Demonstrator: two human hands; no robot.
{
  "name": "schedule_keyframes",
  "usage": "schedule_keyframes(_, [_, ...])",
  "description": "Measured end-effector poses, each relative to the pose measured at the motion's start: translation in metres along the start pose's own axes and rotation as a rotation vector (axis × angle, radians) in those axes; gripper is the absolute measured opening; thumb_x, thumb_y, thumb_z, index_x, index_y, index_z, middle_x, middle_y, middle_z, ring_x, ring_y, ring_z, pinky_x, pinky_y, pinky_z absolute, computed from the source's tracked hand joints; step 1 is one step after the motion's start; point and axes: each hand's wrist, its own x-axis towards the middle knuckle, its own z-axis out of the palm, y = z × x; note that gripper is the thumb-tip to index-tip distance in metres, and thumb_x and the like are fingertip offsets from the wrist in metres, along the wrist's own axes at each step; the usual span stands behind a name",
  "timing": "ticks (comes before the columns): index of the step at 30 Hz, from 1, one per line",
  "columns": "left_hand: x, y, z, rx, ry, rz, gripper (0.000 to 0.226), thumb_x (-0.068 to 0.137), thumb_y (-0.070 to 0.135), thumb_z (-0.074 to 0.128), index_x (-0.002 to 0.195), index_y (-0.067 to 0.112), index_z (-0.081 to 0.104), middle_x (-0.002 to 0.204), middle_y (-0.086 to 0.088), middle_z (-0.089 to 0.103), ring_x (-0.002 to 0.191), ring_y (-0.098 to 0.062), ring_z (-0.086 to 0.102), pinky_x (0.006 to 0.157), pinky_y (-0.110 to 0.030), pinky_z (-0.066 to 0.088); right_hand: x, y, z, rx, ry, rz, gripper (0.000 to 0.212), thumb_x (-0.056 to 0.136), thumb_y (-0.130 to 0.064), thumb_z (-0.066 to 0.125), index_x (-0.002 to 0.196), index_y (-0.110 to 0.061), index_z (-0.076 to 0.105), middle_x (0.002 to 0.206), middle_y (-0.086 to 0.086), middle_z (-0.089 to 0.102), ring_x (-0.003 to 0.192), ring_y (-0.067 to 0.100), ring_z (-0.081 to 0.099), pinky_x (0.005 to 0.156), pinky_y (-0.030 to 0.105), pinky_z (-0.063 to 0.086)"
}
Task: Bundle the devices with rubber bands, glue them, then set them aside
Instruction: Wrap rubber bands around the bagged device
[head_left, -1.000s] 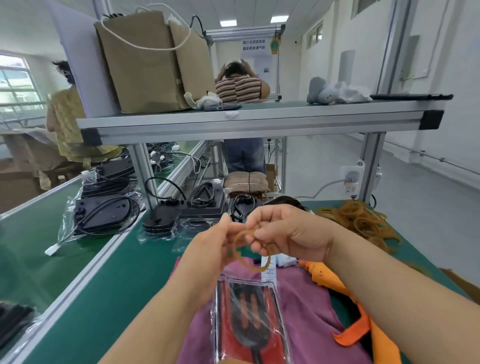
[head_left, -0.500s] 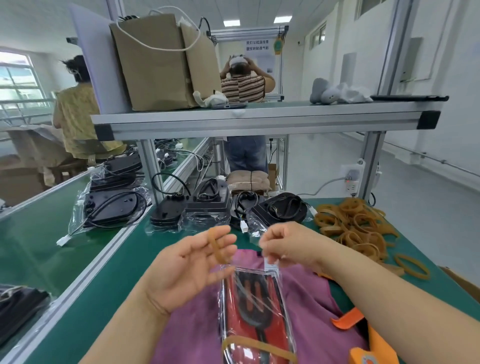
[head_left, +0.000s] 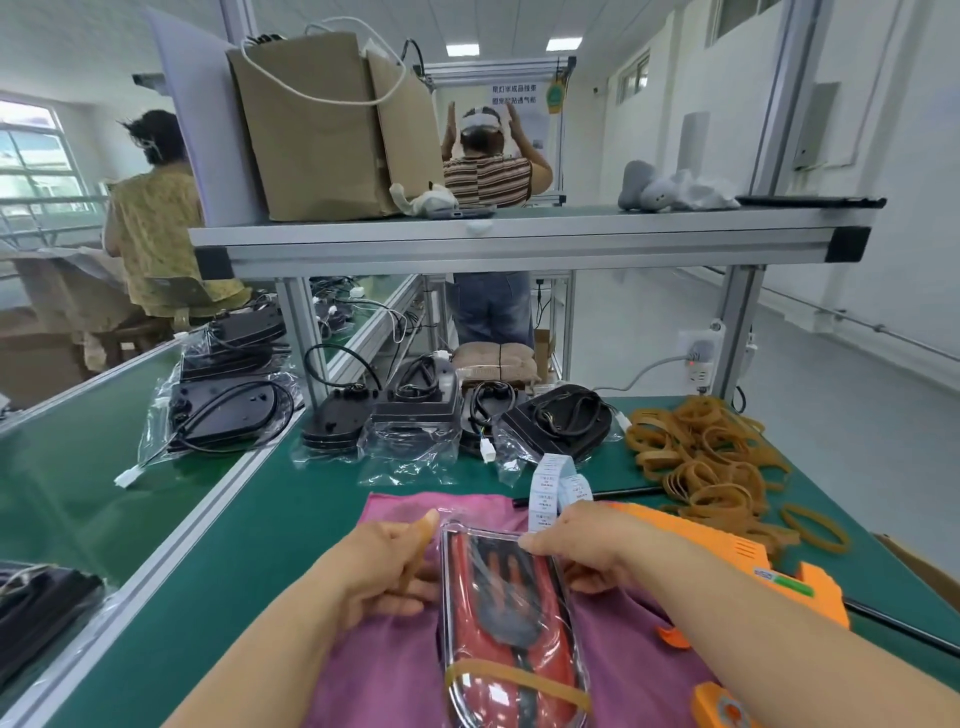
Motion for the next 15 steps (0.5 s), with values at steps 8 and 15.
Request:
schedule_keyframes(8, [-0.012, 0.001, -0.011, -0.051, -0.175, 0.046, 0.060, 0.085, 0.060, 0.049, 0.114, 0.010, 0.068, 0.099, -0.008, 0.066, 0.090, -0.023, 0.058, 0.083, -0.044, 0.059, -0.024, -0.019, -0.012, 0.219, -0.189, -0.006, 0.024, 0.078, -0.027, 0.081, 0.071, -0.019, 0.060, 0.054, -0.004, 0.052, 0.043, 0.004, 0.046, 0.041, 0.015, 0.040])
schedule_keyframes(15, [-0.043, 0.031, -0.033, 0.181, -0.189, 0.232, 0.051, 0.081, 0.057, 0.058, 0.117, 0.023, 0.065, 0.092, 0.002, 0.075, 0.079, -0.009, 0.070, 0.076, -0.033, 0.060, -0.059, -0.047, -0.018, 0.131, -0.209, -0.265, 0.016, 0.078, -0.020, 0.077, 0.066, -0.017, 0.067, 0.059, -0.001, 0.057, 0.048, 0.006, 0.047, 0.045, 0.016, 0.041])
